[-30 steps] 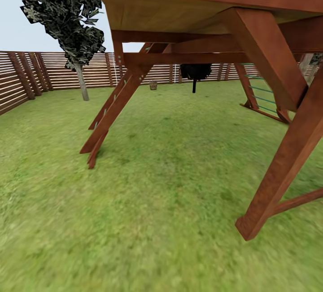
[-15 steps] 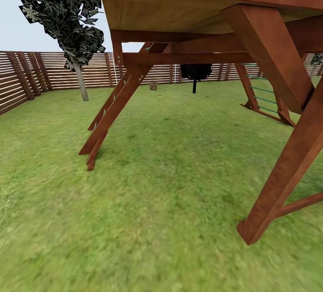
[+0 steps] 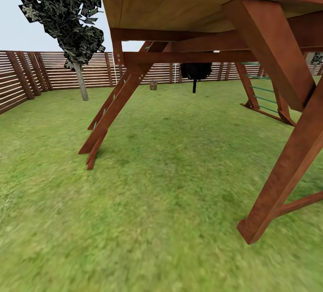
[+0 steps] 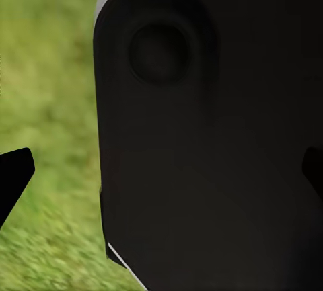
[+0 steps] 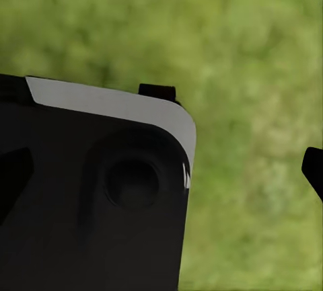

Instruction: Take the three Easter eggs out of the wicker basket on the lawn in the garden, then place them on the lawn next to a single tree (choose any tree) so that all three eggs are next to the same tree and none are left in the basket.

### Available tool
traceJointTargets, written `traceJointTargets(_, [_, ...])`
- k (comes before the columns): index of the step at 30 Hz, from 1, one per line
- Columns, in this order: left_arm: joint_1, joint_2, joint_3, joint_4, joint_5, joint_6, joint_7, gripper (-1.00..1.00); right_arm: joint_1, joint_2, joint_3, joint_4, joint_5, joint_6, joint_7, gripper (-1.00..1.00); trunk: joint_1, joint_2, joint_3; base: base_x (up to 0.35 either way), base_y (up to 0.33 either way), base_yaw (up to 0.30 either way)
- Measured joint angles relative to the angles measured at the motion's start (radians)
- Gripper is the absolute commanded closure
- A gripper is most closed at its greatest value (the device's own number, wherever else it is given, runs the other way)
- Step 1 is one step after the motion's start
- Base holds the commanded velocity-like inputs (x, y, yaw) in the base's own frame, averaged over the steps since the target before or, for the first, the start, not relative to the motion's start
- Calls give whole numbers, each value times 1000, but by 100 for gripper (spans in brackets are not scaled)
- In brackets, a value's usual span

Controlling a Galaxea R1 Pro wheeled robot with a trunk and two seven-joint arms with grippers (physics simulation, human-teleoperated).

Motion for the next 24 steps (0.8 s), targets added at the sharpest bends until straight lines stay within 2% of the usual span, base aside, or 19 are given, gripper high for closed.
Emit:
traceJointTargets(4, [-1, 2, 0, -20, 0, -1, 1, -100, -2, 0, 0, -66, 1, 3, 0, -100, 15, -28, -12, 0, 0, 0])
traceJointTargets(8, [-7, 8, 2, -117, 1, 13, 2, -100, -2, 0, 0, -203, 1, 24, -1, -100, 31, -56, -25, 0, 0, 0])
traceJointTargets(10, [-19, 10, 14, -169, 1, 32, 4, -100, -2, 0, -1, -269, -3, 65, -2, -100, 38, -70, -31, 0, 0, 0])
traceJointTargets(12, [-44, 7, 36, -221, 1, 82, 5, -100, -2, 1, -2, -340, -8, 131, -2, -100, 46, -84, -37, 0, 0, 0])
traceJointTargets(14, [-85, 1, 61, -291, 1, 175, 5, -100, -2, 1, -4, -437, -11, 218, -3, -100, 54, -98, -44, 0, 0, 0])
traceJointTargets(17, [-143, -4, 85, -374, 3, 262, 9, -100, -4, 2, -5, -528, -12, 274, -4, -100, 65, -119, -53, 0, 0, 0])
traceJointTargets(18, [-153, -6, 89, -386, 5, 272, 9, -100, -4, 2, -5, -538, -12, 277, -4, -100, 69, -126, -56, 0, 0, 0])
traceJointTargets(22, [-185, -30, 100, -506, 57, 340, 11, -100, -8, 3, -6, -585, -13, 288, -6, -100, 84, -154, -69, 0, 0, 0])
traceJointTargets(24, [-191, -36, 102, -552, 98, 369, 11, -100, -8, 5, -6, -592, -13, 288, -7, -100, 92, -168, -75, 0, 0, 0])
